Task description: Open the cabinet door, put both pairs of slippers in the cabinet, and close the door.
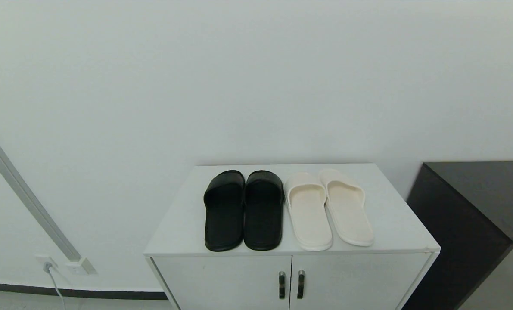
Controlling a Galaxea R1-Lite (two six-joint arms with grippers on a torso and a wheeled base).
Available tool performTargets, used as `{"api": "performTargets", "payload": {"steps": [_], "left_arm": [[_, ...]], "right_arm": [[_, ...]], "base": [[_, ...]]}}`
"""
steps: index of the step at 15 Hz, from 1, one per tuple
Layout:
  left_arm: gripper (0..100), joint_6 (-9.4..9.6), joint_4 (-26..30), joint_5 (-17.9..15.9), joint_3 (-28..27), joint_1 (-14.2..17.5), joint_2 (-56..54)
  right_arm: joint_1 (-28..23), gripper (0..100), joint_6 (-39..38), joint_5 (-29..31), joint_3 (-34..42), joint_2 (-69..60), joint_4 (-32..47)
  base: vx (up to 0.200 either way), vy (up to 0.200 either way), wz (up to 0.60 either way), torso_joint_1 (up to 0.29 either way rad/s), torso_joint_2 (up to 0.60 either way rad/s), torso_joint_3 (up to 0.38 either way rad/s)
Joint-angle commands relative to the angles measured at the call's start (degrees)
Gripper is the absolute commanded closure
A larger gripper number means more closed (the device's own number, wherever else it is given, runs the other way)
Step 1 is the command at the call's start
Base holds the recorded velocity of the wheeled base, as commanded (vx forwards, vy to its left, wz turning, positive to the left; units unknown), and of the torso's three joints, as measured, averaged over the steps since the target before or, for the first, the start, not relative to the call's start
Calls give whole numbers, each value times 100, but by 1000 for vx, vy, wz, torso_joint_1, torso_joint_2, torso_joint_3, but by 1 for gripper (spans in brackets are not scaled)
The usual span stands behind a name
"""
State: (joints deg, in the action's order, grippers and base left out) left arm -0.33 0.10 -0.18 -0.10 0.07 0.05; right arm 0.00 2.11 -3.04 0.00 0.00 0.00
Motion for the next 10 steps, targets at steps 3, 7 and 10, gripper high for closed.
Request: {"api": "performTargets", "payload": {"steps": [3, 7, 10], "left_arm": [[100, -11, -1, 1, 1, 1, 4], [100, -11, -1, 1, 1, 1, 4], [100, -2, -1, 1, 1, 1, 4]], "right_arm": [[0, 0, 9, 57, 0, 0, 9], [0, 0, 35, 145, -18, 0, 0], [88, 0, -281, 128, -1213, 457, 9]], "base": [[0, 0, 0, 0, 0, 0], [0, 0, 0, 0, 0, 0], [0, 0, 0, 0, 0, 0]]}}
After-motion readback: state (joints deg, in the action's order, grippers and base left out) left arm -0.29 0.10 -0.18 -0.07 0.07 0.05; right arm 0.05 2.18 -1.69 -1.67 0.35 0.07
